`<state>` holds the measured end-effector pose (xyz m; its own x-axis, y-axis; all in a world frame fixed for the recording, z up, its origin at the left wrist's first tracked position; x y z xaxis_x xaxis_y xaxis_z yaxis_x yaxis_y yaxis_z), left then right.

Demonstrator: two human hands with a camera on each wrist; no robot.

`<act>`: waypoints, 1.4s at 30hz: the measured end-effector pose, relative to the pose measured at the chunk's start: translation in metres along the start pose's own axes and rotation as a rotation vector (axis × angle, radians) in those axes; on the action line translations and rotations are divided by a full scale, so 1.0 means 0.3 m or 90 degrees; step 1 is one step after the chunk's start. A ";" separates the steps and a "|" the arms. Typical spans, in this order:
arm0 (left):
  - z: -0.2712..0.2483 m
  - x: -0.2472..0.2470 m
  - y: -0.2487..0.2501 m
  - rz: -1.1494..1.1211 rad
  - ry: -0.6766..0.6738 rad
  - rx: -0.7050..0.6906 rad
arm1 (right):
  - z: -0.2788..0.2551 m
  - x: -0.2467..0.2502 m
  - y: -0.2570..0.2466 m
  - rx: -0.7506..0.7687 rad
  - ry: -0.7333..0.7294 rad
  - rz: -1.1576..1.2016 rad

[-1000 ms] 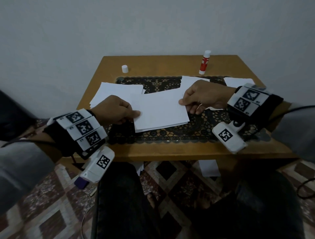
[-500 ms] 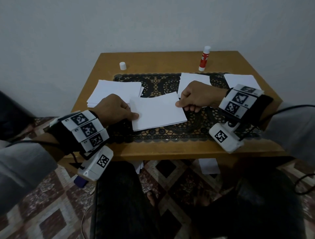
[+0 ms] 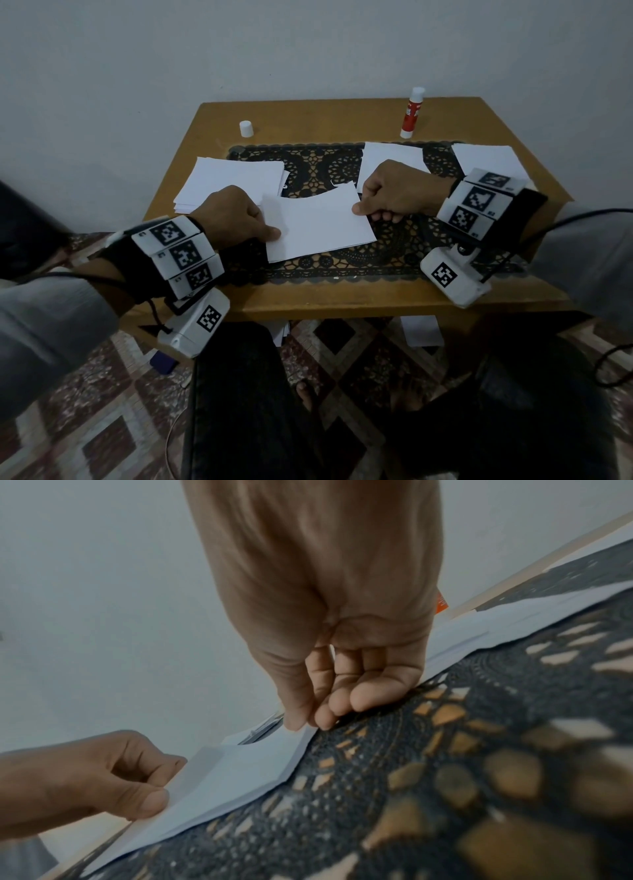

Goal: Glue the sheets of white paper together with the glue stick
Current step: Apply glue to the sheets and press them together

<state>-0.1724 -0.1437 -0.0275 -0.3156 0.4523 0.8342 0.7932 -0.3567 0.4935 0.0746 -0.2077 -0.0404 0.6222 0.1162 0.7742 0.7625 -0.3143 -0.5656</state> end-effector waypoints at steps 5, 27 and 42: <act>0.019 -0.005 0.004 0.058 -0.005 -0.016 | 0.003 -0.009 -0.010 0.006 0.011 -0.061; 0.005 -0.064 0.031 0.512 -0.195 -0.184 | -0.141 -0.183 -0.152 0.125 -0.229 -0.505; 0.000 -0.063 0.067 0.519 -0.212 -0.152 | -0.192 -0.127 -0.113 0.109 -0.256 -0.543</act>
<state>-0.1505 -0.1594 -0.0332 0.4914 0.1857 0.8509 0.5636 -0.8127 -0.1481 0.0148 -0.2557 -0.0345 -0.1638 0.5678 0.8067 0.9829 0.1635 0.0845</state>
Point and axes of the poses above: each hand's wrist, its own z-axis towards the middle knuckle, its own x-axis out of the back of the hand, y = z × x, the point moved 1 cm from there along z, towards the middle knuckle, and after that the axes turned 4 degrees about -x, right-handed, at the moved point
